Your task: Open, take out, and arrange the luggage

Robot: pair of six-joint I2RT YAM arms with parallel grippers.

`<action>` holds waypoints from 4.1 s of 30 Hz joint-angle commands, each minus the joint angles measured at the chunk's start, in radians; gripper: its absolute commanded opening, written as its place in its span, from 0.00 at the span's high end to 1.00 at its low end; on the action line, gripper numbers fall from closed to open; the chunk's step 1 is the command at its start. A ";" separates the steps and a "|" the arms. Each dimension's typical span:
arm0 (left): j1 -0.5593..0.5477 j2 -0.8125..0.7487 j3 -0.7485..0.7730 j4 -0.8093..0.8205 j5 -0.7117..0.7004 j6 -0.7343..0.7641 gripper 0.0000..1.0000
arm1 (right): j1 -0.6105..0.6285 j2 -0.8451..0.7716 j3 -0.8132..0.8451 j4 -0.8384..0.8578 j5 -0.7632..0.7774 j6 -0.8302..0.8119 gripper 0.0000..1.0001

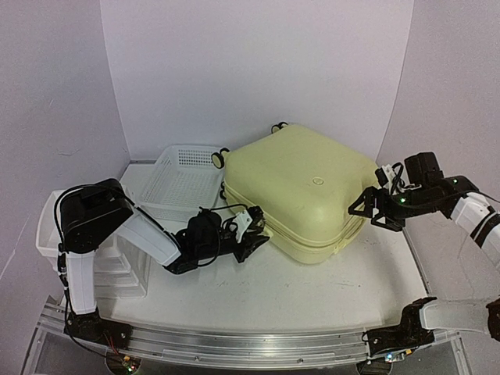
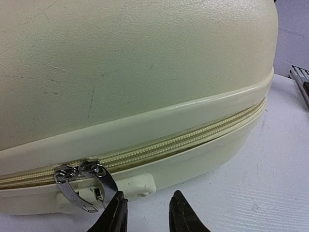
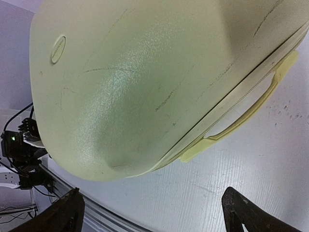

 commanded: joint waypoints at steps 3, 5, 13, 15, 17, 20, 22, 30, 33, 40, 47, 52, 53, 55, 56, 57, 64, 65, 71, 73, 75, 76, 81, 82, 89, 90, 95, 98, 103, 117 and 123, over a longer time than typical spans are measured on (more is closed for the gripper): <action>0.003 -0.001 0.024 0.035 -0.073 0.006 0.70 | -0.003 -0.029 -0.007 0.020 -0.009 0.004 0.02; 0.003 -0.003 0.018 0.035 -0.092 0.004 0.68 | -0.003 -0.030 -0.007 0.019 -0.009 0.003 0.02; 0.003 0.016 0.041 0.035 -0.109 0.034 0.62 | -0.003 -0.020 -0.002 0.019 -0.017 0.000 0.02; 0.003 0.026 0.052 0.035 -0.101 0.039 0.62 | -0.003 -0.020 -0.001 0.019 -0.017 0.000 0.02; 0.003 0.036 0.061 0.033 -0.086 0.040 0.62 | -0.004 -0.021 -0.001 0.020 -0.017 0.001 0.02; 0.004 0.048 0.073 0.033 -0.078 0.038 0.62 | -0.003 -0.019 -0.001 0.020 -0.019 0.002 0.02; 0.007 0.051 0.075 0.034 -0.073 0.039 0.62 | -0.003 -0.021 -0.003 0.019 -0.019 0.002 0.02; 0.015 0.030 0.078 0.023 -0.012 0.056 0.64 | -0.003 -0.020 -0.012 0.018 -0.019 0.003 0.02; 0.018 0.020 0.082 0.018 -0.011 0.055 0.66 | -0.003 -0.020 -0.016 0.018 -0.020 0.004 0.02; 0.017 0.024 0.105 0.005 -0.023 0.046 0.67 | -0.003 -0.025 -0.022 0.019 -0.020 0.006 0.02; 0.017 0.035 0.124 -0.015 -0.034 0.024 0.63 | -0.003 -0.027 -0.029 0.021 -0.024 0.009 0.02; 0.017 0.038 0.131 -0.029 -0.042 0.015 0.70 | -0.003 -0.031 -0.030 0.020 -0.023 0.011 0.02; 0.018 0.038 0.132 -0.033 -0.047 0.014 0.72 | -0.003 -0.031 -0.030 0.020 -0.023 0.011 0.02; 0.017 0.035 0.135 -0.041 -0.050 0.014 0.75 | -0.003 -0.031 -0.032 0.020 -0.024 0.011 0.02; 0.017 0.034 0.138 -0.045 -0.050 0.010 0.77 | -0.003 -0.032 -0.033 0.021 -0.024 0.011 0.02; 0.017 0.034 0.139 -0.050 -0.050 0.006 0.78 | -0.003 -0.031 -0.034 0.021 -0.024 0.012 0.02; 0.015 0.025 0.142 -0.082 -0.012 -0.016 0.94 | -0.003 -0.033 -0.038 0.020 -0.023 0.013 0.02; 0.015 0.023 0.138 -0.087 -0.004 -0.022 0.95 | -0.003 -0.034 -0.038 0.020 -0.023 0.013 0.02; 0.010 -0.017 0.105 -0.109 0.107 -0.092 1.00 | -0.003 -0.031 -0.041 0.021 -0.026 0.013 0.02; 0.002 -0.032 0.101 -0.112 0.168 -0.118 1.00 | -0.003 -0.026 -0.043 0.021 -0.028 0.013 0.02; -0.008 -0.041 0.101 -0.115 0.217 -0.159 1.00 | -0.003 -0.022 -0.045 0.028 -0.035 0.017 0.02; -0.016 -0.044 0.103 -0.116 0.234 -0.174 1.00 | -0.004 -0.021 -0.048 0.033 -0.039 0.022 0.02; -0.069 -0.061 0.106 -0.118 0.255 -0.218 1.00 | -0.003 -0.022 -0.072 0.090 -0.074 0.065 0.02; -0.083 -0.058 0.114 -0.118 0.258 -0.229 1.00 | -0.001 -0.022 -0.081 0.110 -0.084 0.080 0.02; -0.189 0.003 0.207 -0.118 0.206 -0.258 1.00 | 0.023 -0.011 -0.156 0.280 -0.132 0.202 0.02; -0.203 0.010 0.219 -0.119 0.195 -0.255 1.00 | 0.035 -0.005 -0.154 0.289 -0.125 0.207 0.02; -0.232 0.015 0.238 -0.126 0.184 -0.242 0.95 | 0.109 0.024 -0.136 0.314 -0.087 0.223 0.02; -0.233 -0.031 0.202 -0.177 0.149 -0.214 0.85 | 0.124 0.021 -0.133 0.309 -0.071 0.219 0.02; -0.221 -0.202 0.137 -0.427 0.014 -0.168 0.56 | 0.134 0.000 -0.118 0.195 -0.011 0.157 0.02; 0.170 -0.563 0.153 -0.811 0.129 -0.670 0.25 | 0.643 0.052 0.005 0.035 0.442 0.286 0.02; 0.322 -0.463 0.301 -0.840 0.201 -0.910 0.30 | 0.853 0.249 0.059 0.118 0.814 0.447 0.06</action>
